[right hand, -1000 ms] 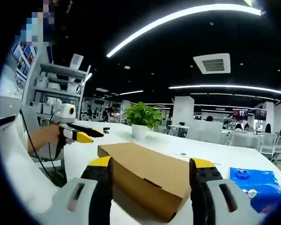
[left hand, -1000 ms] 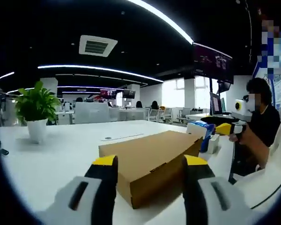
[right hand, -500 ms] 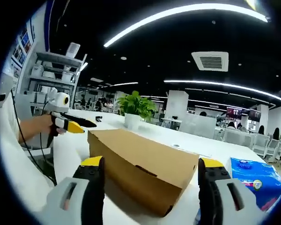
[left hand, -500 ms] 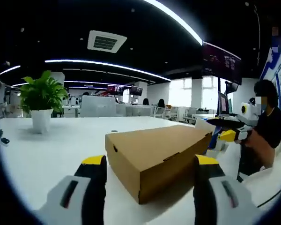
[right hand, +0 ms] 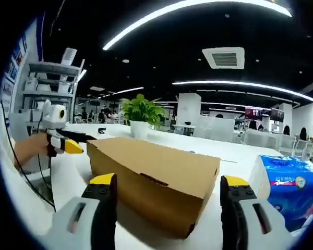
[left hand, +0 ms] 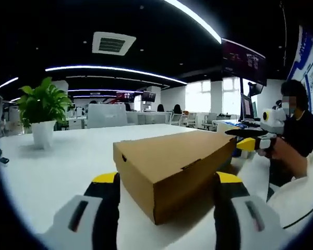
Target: Operate the shoe box by opening the lid, removing the specified soft item, and placing it in the target area until the item is outside and the box remains undamaged.
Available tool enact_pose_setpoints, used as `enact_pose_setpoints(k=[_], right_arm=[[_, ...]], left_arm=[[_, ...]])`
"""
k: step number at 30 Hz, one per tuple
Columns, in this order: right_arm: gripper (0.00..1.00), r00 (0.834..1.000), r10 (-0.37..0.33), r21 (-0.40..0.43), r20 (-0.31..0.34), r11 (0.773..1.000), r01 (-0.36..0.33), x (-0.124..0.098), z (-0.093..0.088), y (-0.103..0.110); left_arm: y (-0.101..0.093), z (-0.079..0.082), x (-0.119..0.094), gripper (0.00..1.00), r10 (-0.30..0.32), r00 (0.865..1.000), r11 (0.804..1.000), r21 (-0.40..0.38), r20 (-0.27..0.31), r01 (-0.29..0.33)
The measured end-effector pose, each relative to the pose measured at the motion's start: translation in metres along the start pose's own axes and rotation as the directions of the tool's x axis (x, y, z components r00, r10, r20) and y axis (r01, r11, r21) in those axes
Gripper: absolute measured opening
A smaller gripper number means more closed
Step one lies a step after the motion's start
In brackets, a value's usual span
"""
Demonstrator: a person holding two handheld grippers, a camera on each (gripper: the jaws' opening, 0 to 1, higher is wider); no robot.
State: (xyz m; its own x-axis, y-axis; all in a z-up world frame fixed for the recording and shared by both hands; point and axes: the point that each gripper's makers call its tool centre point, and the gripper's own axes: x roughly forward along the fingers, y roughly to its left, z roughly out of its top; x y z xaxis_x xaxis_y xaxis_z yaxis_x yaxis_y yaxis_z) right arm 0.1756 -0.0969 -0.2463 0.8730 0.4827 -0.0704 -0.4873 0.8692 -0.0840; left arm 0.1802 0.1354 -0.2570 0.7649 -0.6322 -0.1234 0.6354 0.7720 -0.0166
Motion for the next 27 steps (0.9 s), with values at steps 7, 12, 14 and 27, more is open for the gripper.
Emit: enact_pose_setpoints(k=[7, 12, 14, 27], right_arm=[[0.84, 1.0, 0.012, -0.01, -0.016, 1.0, -0.012, 0.006, -0.008, 0.002], [0.82, 1.0, 0.01, 0.007, -0.004, 1.0, -0.01, 0.009, -0.008, 0.002], [0.82, 1.0, 0.008, 0.013, -0.003, 1.0, -0.008, 0.01, -0.008, 0.001], [0.75, 1.0, 0.013, 0.033, -0.005, 0.999, -0.013, 0.016, -0.014, 0.002]], left_arm=[[0.003, -0.003, 0.004, 0.7, 0.013, 1.0, 1.0, 0.001, -0.007, -0.013], [0.002, -0.001, 0.006, 0.7, 0.011, 1.0, 1.0, 0.007, -0.005, -0.011], [0.003, -0.001, 0.008, 0.7, 0.013, 1.0, 1.0, 0.008, -0.005, -0.013], [0.001, -0.006, 0.012, 0.55, 0.023, 1.0, 0.999, 0.023, -0.004, -0.023]])
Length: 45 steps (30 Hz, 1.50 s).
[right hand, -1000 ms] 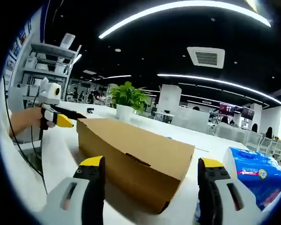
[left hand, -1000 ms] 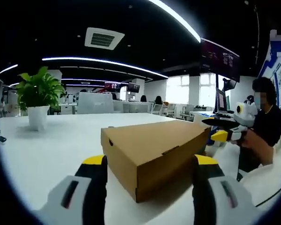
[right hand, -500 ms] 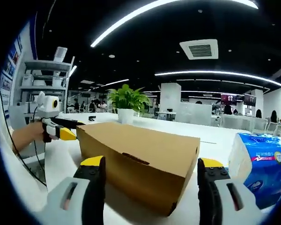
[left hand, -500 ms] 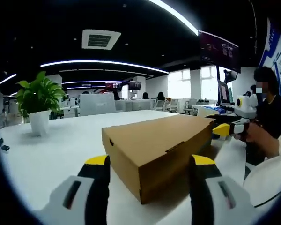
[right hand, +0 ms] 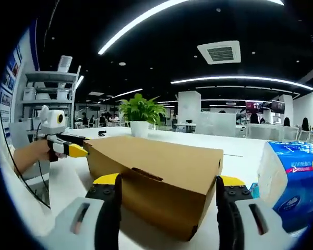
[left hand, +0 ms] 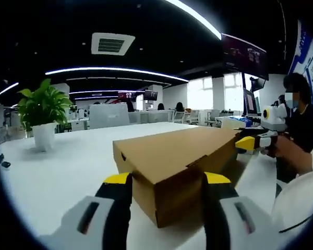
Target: Operate the shoe box by opening the lid, removing the specified soft item, and placing it in the target area until the item is outside and the box remains undamaged.
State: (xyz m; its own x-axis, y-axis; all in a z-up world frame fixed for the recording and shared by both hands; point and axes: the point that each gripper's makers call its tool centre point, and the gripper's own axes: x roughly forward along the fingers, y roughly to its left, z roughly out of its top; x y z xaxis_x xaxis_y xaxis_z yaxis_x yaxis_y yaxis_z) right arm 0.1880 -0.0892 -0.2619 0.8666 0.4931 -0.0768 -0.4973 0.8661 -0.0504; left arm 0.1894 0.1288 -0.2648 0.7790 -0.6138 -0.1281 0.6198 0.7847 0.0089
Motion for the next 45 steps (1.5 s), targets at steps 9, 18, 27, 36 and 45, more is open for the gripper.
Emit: enact_pose_setpoints(k=[9, 18, 27, 36, 45], right_arm=[[0.75, 1.0, -0.012, -0.007, 0.024, 1.0, 0.012, -0.005, -0.001, 0.002], [0.75, 1.0, -0.013, -0.013, 0.016, 1.0, 0.013, -0.016, -0.001, 0.0], [0.75, 1.0, -0.015, -0.038, 0.004, 0.999, 0.015, -0.03, -0.004, 0.0], [0.75, 0.999, -0.031, -0.036, 0.012, 0.999, 0.031, -0.037, -0.004, 0.001], [0.75, 0.999, -0.031, -0.042, 0.013, 0.999, 0.031, -0.049, -0.005, -0.001]], left_arm=[[-0.003, -0.001, -0.001, 0.54, 0.0, 1.0, 0.999, 0.051, 0.006, 0.0], [-0.012, -0.002, -0.004, 0.54, 0.001, 1.0, 0.999, 0.045, 0.007, -0.001], [-0.022, -0.003, -0.01, 0.53, -0.015, 1.0, 0.998, 0.063, -0.013, 0.016], [-0.026, -0.003, -0.01, 0.53, -0.025, 1.0, 0.998, 0.057, -0.014, 0.026], [-0.037, -0.002, -0.013, 0.53, -0.04, 0.999, 0.998, 0.051, -0.01, 0.041]])
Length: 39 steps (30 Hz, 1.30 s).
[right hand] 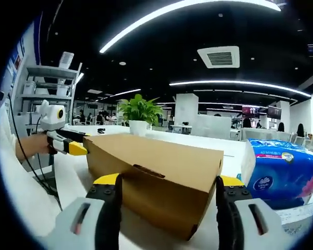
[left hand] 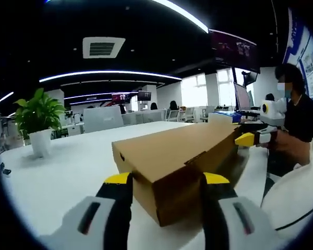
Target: Operate the shoe box by opening the lid, removing the specified soft item, and placing it in the target area until the item is outside and the box remains undamaged.
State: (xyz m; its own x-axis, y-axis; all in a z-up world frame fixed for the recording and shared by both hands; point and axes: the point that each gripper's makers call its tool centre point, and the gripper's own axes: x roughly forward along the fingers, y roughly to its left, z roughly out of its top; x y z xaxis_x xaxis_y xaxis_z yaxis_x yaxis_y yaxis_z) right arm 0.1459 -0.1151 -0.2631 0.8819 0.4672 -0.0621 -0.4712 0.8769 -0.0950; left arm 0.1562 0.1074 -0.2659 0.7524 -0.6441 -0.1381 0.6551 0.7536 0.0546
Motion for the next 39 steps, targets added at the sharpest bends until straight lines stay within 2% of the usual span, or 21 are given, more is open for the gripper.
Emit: enact_pose_setpoints(k=[7, 28, 30, 32, 39], right_arm=[[0.75, 1.0, -0.009, -0.001, -0.004, 1.0, 0.009, -0.009, -0.001, 0.0], [0.74, 1.0, -0.012, -0.039, -0.011, 0.999, 0.011, -0.01, -0.002, -0.002], [0.74, 1.0, -0.014, -0.049, -0.009, 0.999, 0.013, -0.01, -0.001, -0.002], [0.74, 1.0, -0.019, -0.061, 0.005, 0.998, 0.019, -0.011, 0.003, -0.003], [0.72, 0.999, -0.036, -0.079, 0.033, 0.996, 0.038, -0.017, 0.018, -0.005]], left_arm=[[-0.007, 0.0, -0.002, 0.53, -0.005, 1.0, 1.0, 0.002, -0.003, 0.005], [-0.009, 0.0, 0.0, 0.54, -0.008, 1.0, 1.0, 0.019, -0.001, 0.008], [-0.01, 0.001, 0.0, 0.57, -0.016, 1.0, 1.0, -0.015, 0.004, 0.016], [-0.012, 0.002, -0.001, 0.59, -0.04, 0.999, 0.999, -0.037, 0.006, 0.04], [-0.007, 0.006, -0.004, 0.58, -0.025, 1.0, 0.999, -0.036, 0.016, 0.025]])
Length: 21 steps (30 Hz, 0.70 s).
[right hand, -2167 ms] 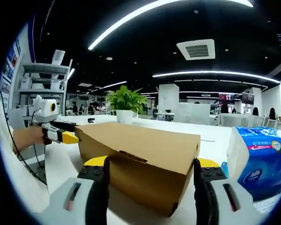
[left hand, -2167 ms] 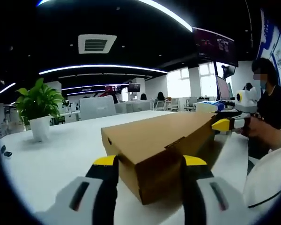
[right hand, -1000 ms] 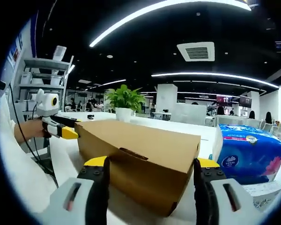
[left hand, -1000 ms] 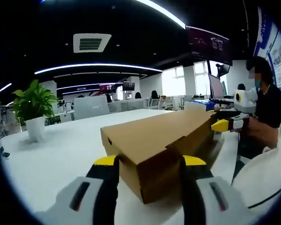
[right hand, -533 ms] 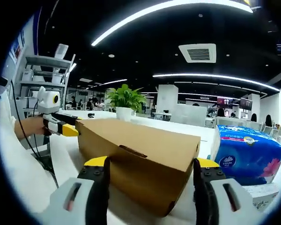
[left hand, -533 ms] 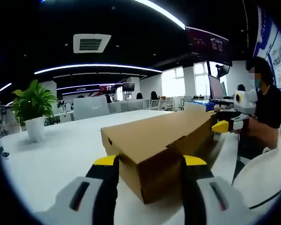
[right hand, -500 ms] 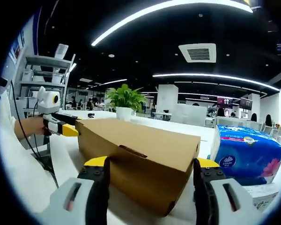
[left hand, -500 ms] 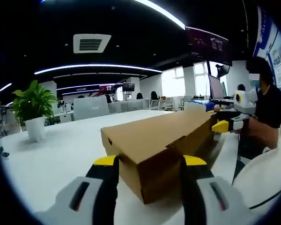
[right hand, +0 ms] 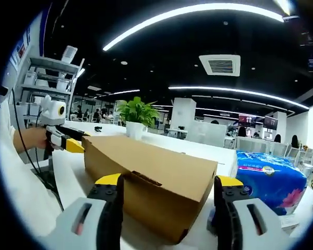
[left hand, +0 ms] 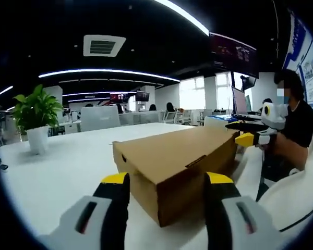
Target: Operate the shoe box by opening the lid, removing the specified soft item, and placing it in the target area until the item is outside and the box remains undamaged.
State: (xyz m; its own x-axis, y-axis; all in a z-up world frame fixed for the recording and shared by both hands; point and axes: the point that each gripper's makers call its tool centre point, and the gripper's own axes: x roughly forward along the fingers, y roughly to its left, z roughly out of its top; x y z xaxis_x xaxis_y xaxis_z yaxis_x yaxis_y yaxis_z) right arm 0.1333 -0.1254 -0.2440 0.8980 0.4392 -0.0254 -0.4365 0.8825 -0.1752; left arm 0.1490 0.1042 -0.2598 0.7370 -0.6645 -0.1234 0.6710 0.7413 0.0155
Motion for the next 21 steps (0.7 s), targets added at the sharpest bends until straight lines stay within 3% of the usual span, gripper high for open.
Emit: enact_pose_setpoints(k=[3, 7, 12, 16, 19, 21], right_arm=[[0.71, 1.0, 0.004, 0.007, 0.028, 1.0, -0.004, -0.003, 0.013, -0.003], [0.71, 0.999, 0.017, 0.03, 0.037, 0.999, -0.018, -0.005, 0.021, -0.005], [0.7, 0.999, 0.023, 0.028, 0.036, 0.999, -0.024, -0.007, 0.026, -0.008], [0.68, 0.997, 0.073, 0.061, 0.029, 0.995, -0.074, -0.01, 0.032, -0.008], [0.67, 0.996, 0.084, 0.043, 0.017, 0.995, -0.085, -0.015, 0.039, -0.016], [0.62, 0.996, 0.087, 0.061, 0.024, 0.994, -0.089, -0.02, 0.046, -0.023]], left_arm=[[0.007, 0.01, -0.007, 0.51, 0.018, 0.999, 1.0, 0.021, 0.029, -0.019], [0.008, 0.02, -0.012, 0.55, -0.007, 0.999, 1.0, -0.018, 0.046, 0.008], [0.002, 0.035, -0.018, 0.62, -0.051, 0.997, 0.999, 0.016, 0.056, 0.05], [-0.001, 0.044, -0.023, 0.59, -0.067, 0.996, 0.998, 0.005, 0.057, 0.067], [0.002, 0.044, -0.024, 0.49, -0.057, 0.997, 0.998, 0.008, 0.044, 0.057], [0.002, 0.044, -0.024, 0.55, -0.066, 0.997, 0.998, 0.009, 0.04, 0.066]])
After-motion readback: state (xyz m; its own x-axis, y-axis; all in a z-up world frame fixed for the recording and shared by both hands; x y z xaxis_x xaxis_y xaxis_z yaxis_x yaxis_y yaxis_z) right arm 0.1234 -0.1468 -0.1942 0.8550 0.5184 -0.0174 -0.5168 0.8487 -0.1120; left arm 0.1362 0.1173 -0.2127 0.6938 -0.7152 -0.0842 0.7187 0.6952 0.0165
